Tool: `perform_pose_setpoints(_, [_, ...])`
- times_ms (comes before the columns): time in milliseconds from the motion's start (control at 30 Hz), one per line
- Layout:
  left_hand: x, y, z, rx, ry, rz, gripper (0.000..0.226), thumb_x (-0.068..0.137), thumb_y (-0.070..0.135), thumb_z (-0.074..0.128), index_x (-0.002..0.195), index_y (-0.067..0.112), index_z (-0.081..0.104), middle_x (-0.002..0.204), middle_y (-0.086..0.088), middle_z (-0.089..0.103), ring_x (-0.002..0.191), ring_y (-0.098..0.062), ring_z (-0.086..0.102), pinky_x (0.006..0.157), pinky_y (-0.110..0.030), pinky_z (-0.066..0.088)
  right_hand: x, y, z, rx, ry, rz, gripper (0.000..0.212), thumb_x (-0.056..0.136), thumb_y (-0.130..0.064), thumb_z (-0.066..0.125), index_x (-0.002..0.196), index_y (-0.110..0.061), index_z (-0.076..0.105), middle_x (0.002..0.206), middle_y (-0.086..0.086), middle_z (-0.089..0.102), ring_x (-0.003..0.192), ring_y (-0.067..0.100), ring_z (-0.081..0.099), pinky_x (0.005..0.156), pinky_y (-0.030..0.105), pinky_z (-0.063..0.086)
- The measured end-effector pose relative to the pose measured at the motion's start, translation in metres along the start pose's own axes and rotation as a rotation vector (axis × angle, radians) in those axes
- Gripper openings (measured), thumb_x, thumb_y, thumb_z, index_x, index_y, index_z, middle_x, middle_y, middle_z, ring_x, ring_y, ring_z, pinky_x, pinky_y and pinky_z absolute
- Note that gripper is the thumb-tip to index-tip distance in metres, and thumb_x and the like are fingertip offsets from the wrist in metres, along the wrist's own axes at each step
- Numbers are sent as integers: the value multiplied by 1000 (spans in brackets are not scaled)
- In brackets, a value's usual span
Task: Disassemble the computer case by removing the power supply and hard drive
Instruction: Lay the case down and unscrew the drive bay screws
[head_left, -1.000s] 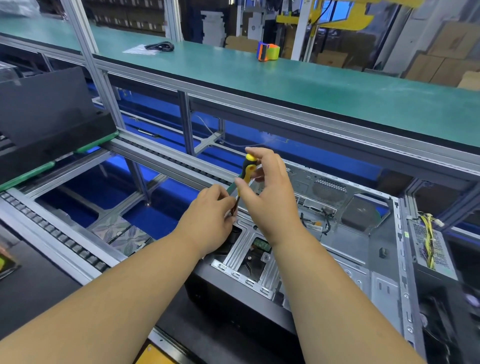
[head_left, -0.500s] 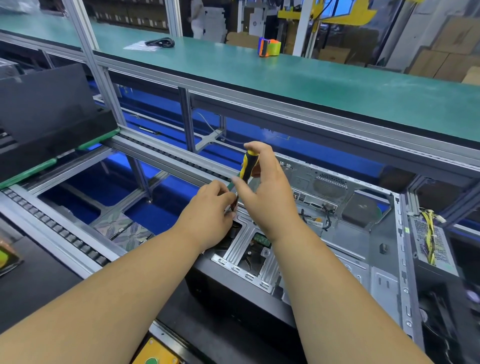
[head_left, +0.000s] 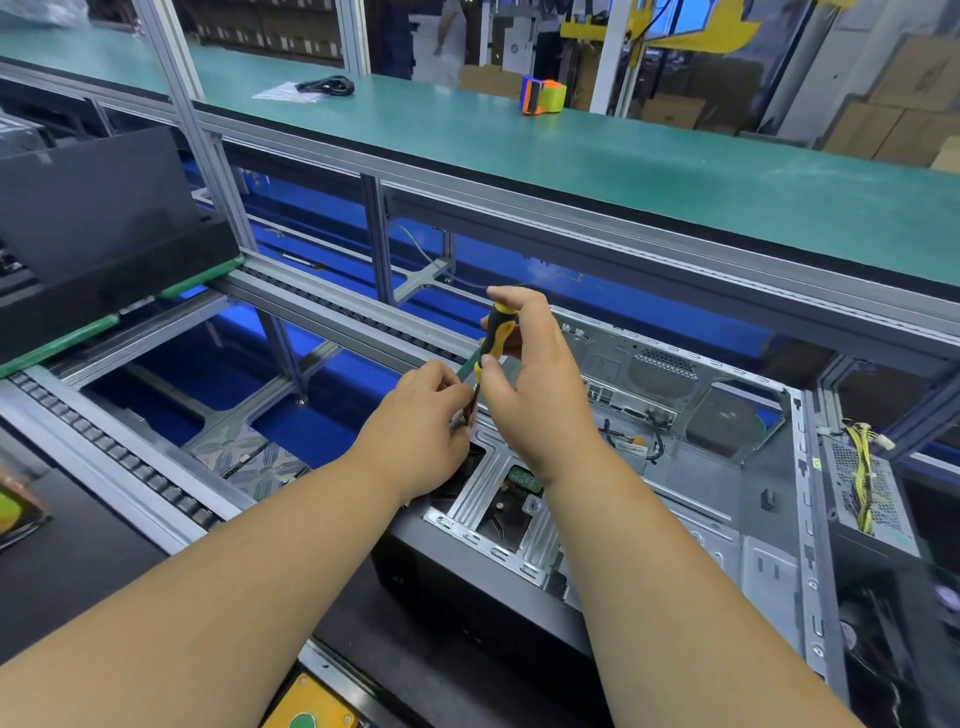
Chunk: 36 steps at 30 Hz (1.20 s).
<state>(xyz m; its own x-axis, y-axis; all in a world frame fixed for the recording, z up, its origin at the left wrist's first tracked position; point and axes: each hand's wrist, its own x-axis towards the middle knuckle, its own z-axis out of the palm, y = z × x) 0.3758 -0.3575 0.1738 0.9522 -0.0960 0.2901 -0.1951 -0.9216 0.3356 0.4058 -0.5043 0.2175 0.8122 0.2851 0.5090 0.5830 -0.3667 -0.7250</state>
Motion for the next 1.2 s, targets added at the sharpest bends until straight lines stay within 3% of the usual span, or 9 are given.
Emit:
perform_pose_setpoints(200, [0,1,-2,11,-27,-19,27,86,26,58,113,24,61,117,7,43,110,-17,41,82,-35,48,1,0,-1,-46,90,-33,50,85,-18,74,127,-31,49,111,-11,45,90,6,49,83,27,48])
perform_pose_setpoints(367, [0,1,-1,27,-5,-10,21,87,25,60,108,23,61,116,6,44,108,-17,42,81,-34,47,2,-1,-3,-23,43,3,57,89,-3,63,135,-31,45,122,-9,50,104,3,51,90,23,44])
perform_pose_setpoints(533, [1,1,0,70,22,14,17,89,31,64,104,21,62,115,5,47,105,-18,43,80,-31,41,2,-5,-5,75,-46,26,61,90,10,49,137,-29,43,127,-4,47,109,12,56,94,37,52])
perform_pose_setpoints(700, [5,4,2,183,33,65,19,92,32,61,105,18,60,115,0,49,105,-21,43,81,-33,40,4,-3,-8,113,-68,25,63,90,14,43,138,-27,42,132,-3,45,110,7,58,94,23,50])
perform_pose_setpoints(833, [9,5,3,230,11,83,20,93,30,59,108,17,59,119,0,47,108,-22,41,79,-31,34,6,-2,-10,150,-57,42,65,90,15,42,138,-28,41,130,-3,45,107,7,59,93,25,51])
perform_pose_setpoints(1000, [14,5,0,263,-18,128,21,93,29,57,110,17,60,120,1,47,107,-21,41,89,-35,38,9,2,-10,173,-19,79,50,92,0,56,132,-29,46,121,-6,53,104,7,61,93,36,53])
perform_pose_setpoints(1067, [13,4,-1,251,-33,121,22,93,31,57,110,18,60,119,2,47,107,-20,42,90,-35,39,8,2,-9,95,11,47,44,89,-10,65,126,-30,51,116,-8,53,102,5,57,91,31,51])
perform_pose_setpoints(1200, [6,-7,-9,-49,-39,30,44,86,39,67,126,30,51,125,10,44,117,-13,42,91,-32,41,6,-4,-6,-70,-9,-42,46,88,-13,68,126,-33,51,102,-9,55,93,7,52,81,24,46])
